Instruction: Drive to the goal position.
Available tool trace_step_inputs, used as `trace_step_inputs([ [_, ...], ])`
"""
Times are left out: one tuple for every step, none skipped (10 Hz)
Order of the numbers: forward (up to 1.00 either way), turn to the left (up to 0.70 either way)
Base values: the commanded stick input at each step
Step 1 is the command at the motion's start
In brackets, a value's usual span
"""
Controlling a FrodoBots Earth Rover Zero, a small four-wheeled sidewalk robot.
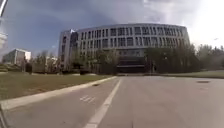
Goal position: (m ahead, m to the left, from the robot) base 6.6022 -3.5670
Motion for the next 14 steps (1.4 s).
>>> trace_step_inputs([
  [0.70,-0.18],
  [0.70,-0.35],
  [0.70,-0.35],
  [0.70,-0.35],
  [0.70,-0.35],
  [0.70,-0.35],
  [0.70,-0.35],
  [0.70,-0.35],
  [0.70,-0.35],
  [0.70,-0.35],
  [0.70,-0.35],
  [0.70,-0.35],
  [0.70,-0.35],
  [0.70,-0.29],
])
